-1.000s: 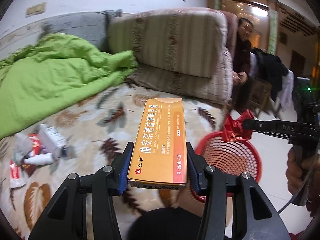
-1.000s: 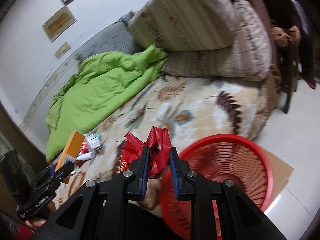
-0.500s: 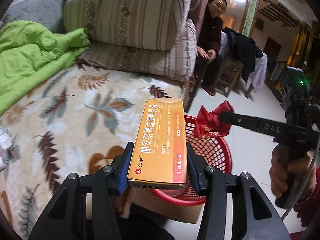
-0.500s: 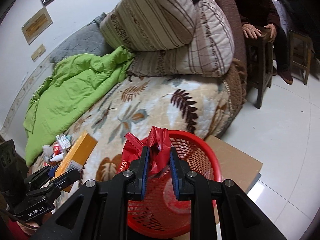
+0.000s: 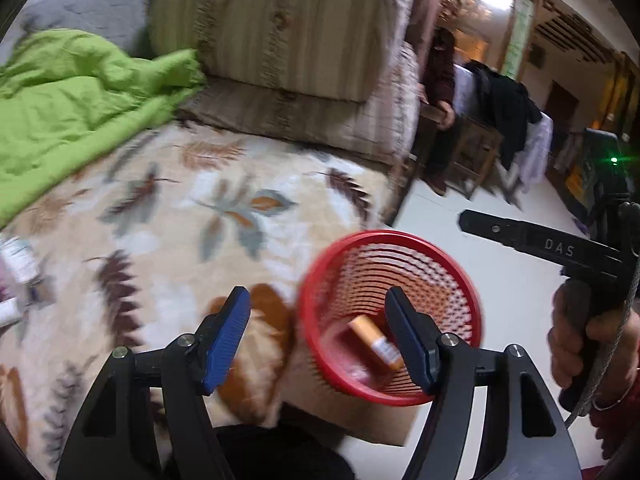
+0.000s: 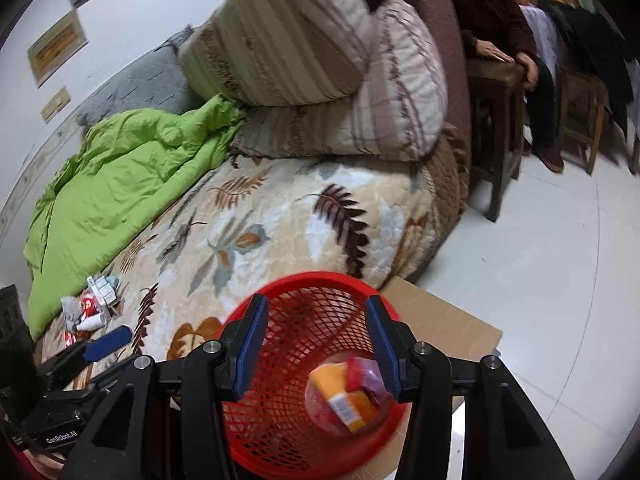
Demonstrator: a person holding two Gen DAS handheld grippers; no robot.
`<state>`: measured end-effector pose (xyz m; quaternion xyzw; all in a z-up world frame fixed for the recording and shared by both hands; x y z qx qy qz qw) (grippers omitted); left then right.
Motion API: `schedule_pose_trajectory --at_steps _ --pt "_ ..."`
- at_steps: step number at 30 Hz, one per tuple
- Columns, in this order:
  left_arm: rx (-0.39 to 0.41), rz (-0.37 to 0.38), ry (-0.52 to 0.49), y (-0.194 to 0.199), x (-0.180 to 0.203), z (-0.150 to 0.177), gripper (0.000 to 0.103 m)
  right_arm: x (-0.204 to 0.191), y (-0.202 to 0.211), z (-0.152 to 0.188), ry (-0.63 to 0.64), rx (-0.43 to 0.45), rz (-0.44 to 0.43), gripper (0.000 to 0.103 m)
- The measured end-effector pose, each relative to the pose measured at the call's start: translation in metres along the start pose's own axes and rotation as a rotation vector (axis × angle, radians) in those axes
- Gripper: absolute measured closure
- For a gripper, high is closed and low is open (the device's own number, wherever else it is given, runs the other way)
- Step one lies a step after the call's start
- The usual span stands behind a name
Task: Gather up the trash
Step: 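Withdraw both open tools from the wastebasket back toward the bed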
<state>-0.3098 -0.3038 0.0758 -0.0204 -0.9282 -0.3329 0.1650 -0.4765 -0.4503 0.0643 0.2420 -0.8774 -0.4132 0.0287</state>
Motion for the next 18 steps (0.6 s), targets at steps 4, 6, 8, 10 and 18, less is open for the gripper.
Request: schedule_pose_trajectory --at_steps 4,6,8,10,18 --pt "0.041 -0.072 0.053 0.032 -0.029 0.009 0.034 -0.035 0.006 0.0 0.088 0.036 0.014 0.049" --pt "0.058 -0.096 0.084 0.046 -0.042 0.015 0.034 -0.055 0.009 0.004 0.144 0.052 0.018 0.048" --pt "0.064 -0.12 0.117 0.059 -0.056 0.023 0.034 -0.071 0.012 0.009 0.183 0.059 0.004 0.045" --pt "0.072 -0.132 0.135 0.068 -0.064 0.029 0.034 -0.085 0.012 0.014 0.208 0.055 -0.017 0.044" --pt "0.107 -0.177 0.194 0.099 -0.09 0.046 0.034 -0.123 0.012 0.034 0.284 0.026 -0.059 0.043"
Point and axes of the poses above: each gripper's, at about its wrist camera, not at the fingertips, and y roughly against the way its jaws point, x to its right, z to its underside, the point moved 6 cm from there along -y, roughly the way its jaws point, and after that the axes turned 15 degrees about z, right-handed, at the moved point
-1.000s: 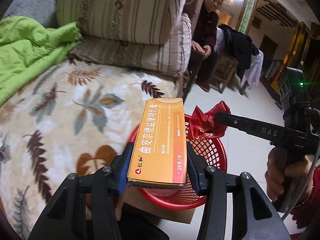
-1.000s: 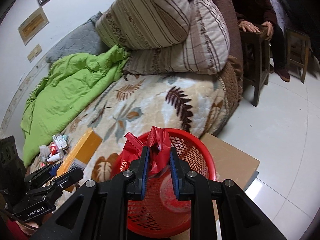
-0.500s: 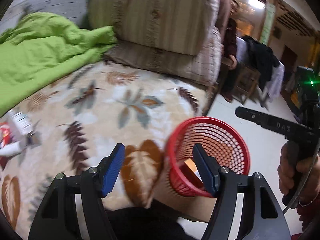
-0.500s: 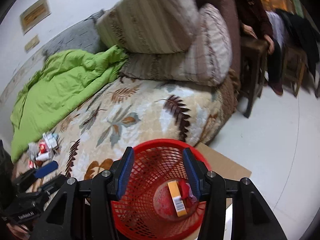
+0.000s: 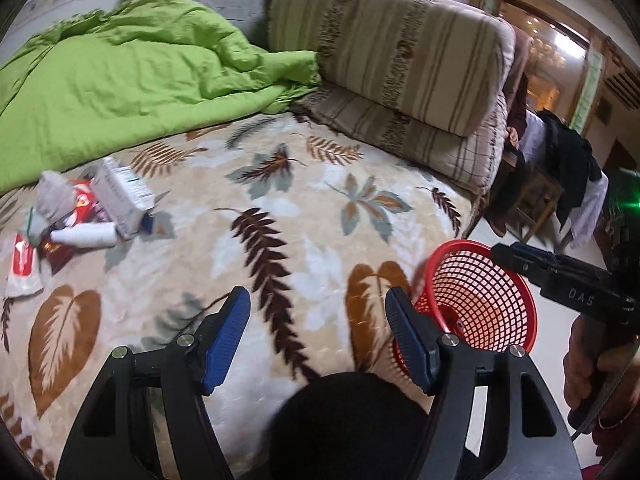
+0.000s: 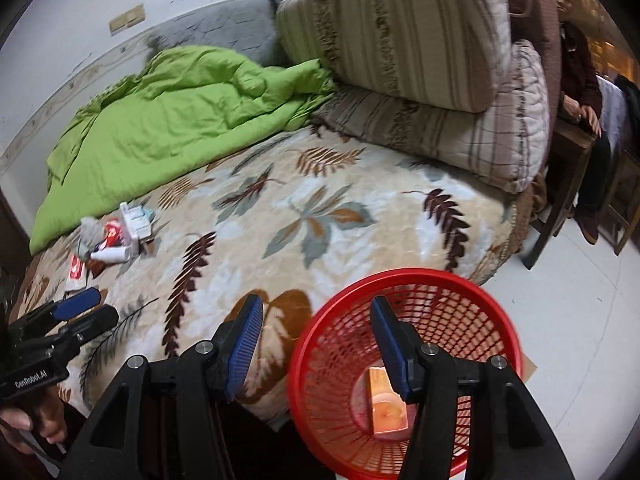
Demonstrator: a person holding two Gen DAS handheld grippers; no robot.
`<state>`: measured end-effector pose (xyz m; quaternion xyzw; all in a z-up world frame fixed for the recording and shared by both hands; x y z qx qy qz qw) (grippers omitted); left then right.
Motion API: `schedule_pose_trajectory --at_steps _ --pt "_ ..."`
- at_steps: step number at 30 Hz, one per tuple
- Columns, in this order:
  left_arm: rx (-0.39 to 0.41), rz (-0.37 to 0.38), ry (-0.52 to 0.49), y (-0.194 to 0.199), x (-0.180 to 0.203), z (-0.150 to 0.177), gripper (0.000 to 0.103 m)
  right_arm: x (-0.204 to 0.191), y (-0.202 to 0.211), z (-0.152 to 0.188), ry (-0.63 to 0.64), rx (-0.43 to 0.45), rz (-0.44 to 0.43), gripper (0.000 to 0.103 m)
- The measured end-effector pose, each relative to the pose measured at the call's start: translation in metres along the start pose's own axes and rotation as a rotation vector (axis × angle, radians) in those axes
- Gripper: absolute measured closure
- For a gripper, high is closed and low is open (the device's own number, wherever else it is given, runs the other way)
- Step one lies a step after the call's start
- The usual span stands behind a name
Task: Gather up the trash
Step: 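Withdraw both open tools from the wastebasket back toward the bed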
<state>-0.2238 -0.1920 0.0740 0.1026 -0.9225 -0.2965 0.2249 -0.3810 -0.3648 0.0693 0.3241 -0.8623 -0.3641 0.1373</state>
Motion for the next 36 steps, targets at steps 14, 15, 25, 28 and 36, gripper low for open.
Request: schedule_pose_trajectory --at_steps 14,15,25,28,36 --pt "0.057 -0.088 0.086 0.036 -0.049 0.009 0.034 -0.072 -0.004 -0.001 0.135 -0.006 -0.082 0.042" --pt "0.062 -0.094 0.094 0.039 -0.053 0.009 0.034 -0.081 -0.004 -0.002 0.149 -0.005 -0.094 0.042" --pt "0.118 -0.161 0.162 0.072 -0.089 0.011 0.034 -0.148 -0.004 -0.006 0.264 0.017 -0.171 0.042" --pt "0.128 -0.182 0.178 0.081 -0.097 0.013 0.034 -0.168 -0.003 -0.005 0.297 0.021 -0.197 0.042" --pt "0.158 -0.228 0.202 0.104 -0.104 0.015 0.034 -0.213 0.008 -0.003 0.366 0.047 -0.275 0.042"
Point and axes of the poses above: each gripper's, at about its wrist camera, not at the fingertips, and y roughly against the way its jaws point, x to its right, z to its underside, the point moved 6 cm from there along -y, roughly the way its jaws point, and after that the axes turned 15 degrees about z, right-handed, at the moved point
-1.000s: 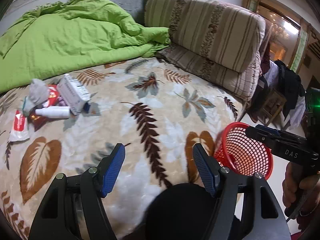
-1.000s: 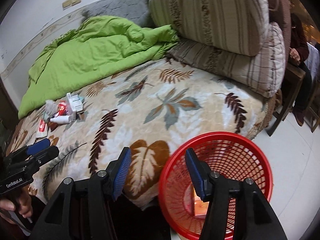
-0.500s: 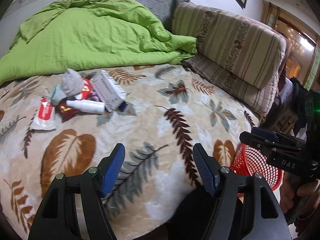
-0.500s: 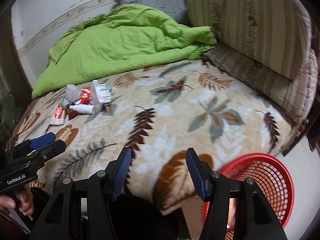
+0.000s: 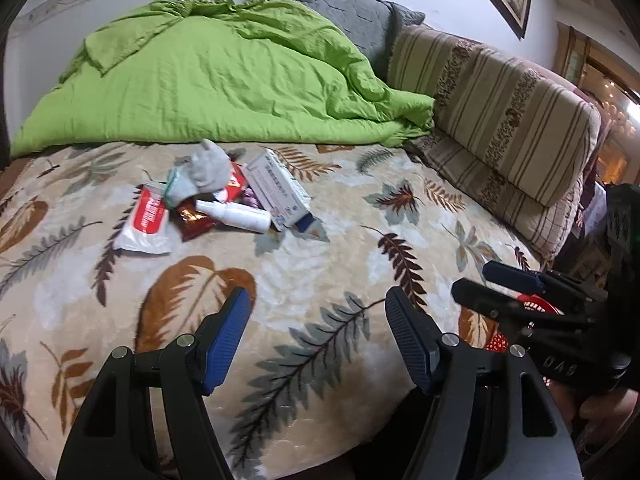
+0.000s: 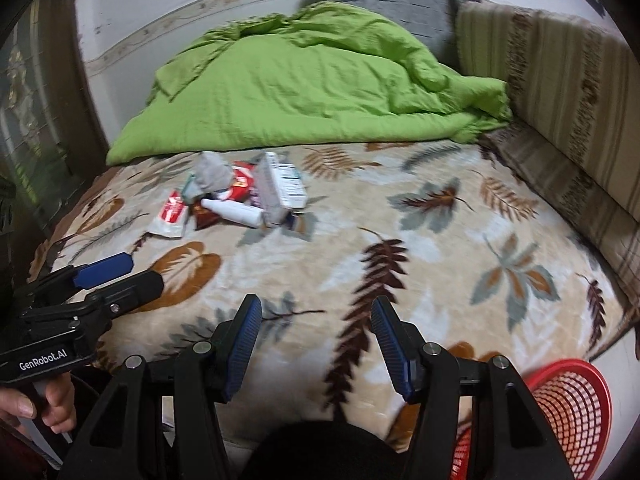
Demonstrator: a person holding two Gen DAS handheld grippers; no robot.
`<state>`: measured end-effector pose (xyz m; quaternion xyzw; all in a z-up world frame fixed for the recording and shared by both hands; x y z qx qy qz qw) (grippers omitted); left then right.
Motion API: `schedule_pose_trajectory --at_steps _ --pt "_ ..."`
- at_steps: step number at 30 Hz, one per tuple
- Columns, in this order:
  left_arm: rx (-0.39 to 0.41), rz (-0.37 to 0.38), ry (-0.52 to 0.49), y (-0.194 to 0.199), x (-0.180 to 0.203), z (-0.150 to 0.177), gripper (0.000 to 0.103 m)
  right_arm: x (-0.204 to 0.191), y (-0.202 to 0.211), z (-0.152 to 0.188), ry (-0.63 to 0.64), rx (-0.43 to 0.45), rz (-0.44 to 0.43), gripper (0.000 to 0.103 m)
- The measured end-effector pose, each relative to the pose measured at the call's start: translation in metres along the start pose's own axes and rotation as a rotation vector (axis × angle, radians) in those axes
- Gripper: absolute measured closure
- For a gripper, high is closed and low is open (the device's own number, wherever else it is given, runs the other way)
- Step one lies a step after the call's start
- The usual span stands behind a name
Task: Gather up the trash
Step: 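Withdraw both open tools from the wastebasket back toward the bed, then grasp the white-red wet-wipe pack with the left tool while the right tool grasps the white spray bottle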
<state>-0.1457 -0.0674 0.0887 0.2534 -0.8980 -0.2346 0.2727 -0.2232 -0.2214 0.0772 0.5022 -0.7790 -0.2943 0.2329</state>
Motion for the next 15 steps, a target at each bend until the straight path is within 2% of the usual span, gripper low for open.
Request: schedule_pose_trajectory --at_steps 6,15 --pt "0.021 -0.043 0.025 0.015 -0.021 -0.004 0.034 -0.021 -0.004 -0.001 0.02 -0.02 -0.05 0.042" --pt "0.021 -0.151 0.151 0.017 -0.102 -0.012 0.034 -0.045 -0.023 -0.005 0.027 -0.078 -0.163 0.042"
Point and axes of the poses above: each gripper's, at about its wrist camera, not at the fingertips, and y roughly against the way its jaws point, x to its right, z to its underside, the point moved 6 cm from there along -y, roughly the way its jaws point, and after that the axes turned 15 degrees about z, right-handed, at the moved point
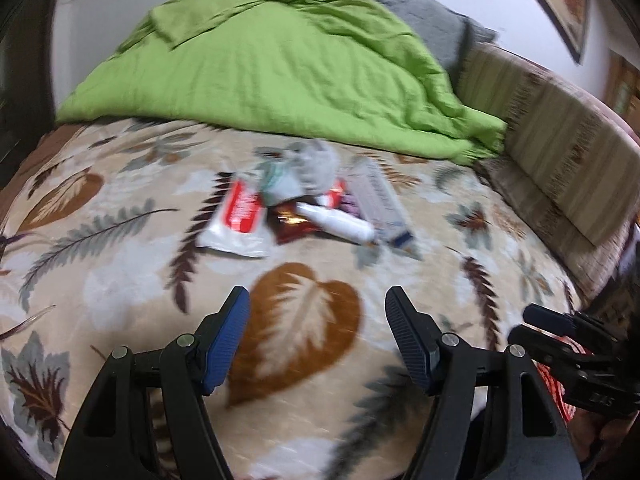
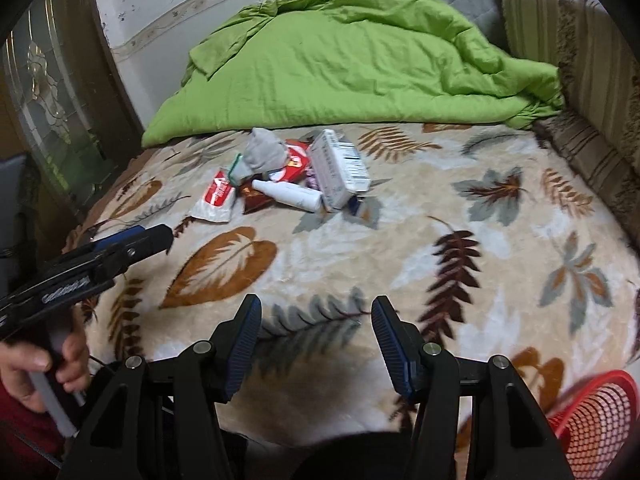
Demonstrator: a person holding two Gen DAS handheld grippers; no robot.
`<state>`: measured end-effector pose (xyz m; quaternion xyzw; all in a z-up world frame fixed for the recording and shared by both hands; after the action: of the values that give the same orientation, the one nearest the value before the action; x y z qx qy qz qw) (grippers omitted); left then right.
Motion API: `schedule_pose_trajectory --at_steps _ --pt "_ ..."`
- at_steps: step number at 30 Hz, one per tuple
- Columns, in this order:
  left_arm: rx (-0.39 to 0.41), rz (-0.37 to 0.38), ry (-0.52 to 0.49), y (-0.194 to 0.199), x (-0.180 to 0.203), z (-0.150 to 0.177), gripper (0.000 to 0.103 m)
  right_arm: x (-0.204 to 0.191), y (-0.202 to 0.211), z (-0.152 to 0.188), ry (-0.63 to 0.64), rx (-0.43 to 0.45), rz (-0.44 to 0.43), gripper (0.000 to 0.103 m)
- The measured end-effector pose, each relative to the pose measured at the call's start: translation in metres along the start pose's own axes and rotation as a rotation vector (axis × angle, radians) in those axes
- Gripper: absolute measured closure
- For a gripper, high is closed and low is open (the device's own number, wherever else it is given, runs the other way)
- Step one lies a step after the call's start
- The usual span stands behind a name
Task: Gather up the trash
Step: 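Grasp the white-red wet-wipe pack with the left tool while the right tool grasps the white spray bottle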
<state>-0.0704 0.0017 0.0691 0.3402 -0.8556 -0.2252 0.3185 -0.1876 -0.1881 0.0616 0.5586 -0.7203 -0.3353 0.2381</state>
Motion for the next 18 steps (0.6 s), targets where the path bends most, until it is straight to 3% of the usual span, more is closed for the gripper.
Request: schedule_pose_trajectory --at_steps 4,10,18 --pt "0.014 -0.017 0.07 0.0 -0.03 -0.003 0.034 -0.018 -0.021 -0.017 0.061 -0.004 -0.057 0.042" --pt "0.013 -0.047 0.086 -0.002 -0.055 -0.006 0.034 -0.057 -0.069 -0.053 0.222 -0.02 -0.157 0.042" --pt "-0.031 -0.063 0.059 -0.025 -0.08 -0.021 0.034 -0.092 -0.156 -0.092 0.444 -0.05 -0.116 0.044"
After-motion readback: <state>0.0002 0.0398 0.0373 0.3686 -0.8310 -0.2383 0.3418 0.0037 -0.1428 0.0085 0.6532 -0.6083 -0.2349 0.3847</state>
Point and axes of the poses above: each gripper's, at about its wrist camera, not at the fingertips, and y roughly against the way its jaws point, x to its right, z to its underside, the point moved 6 cm from there along -y, roughly the way its jaws point, and after that the axes turned 15 degrees about z, right-handed, at the moved point
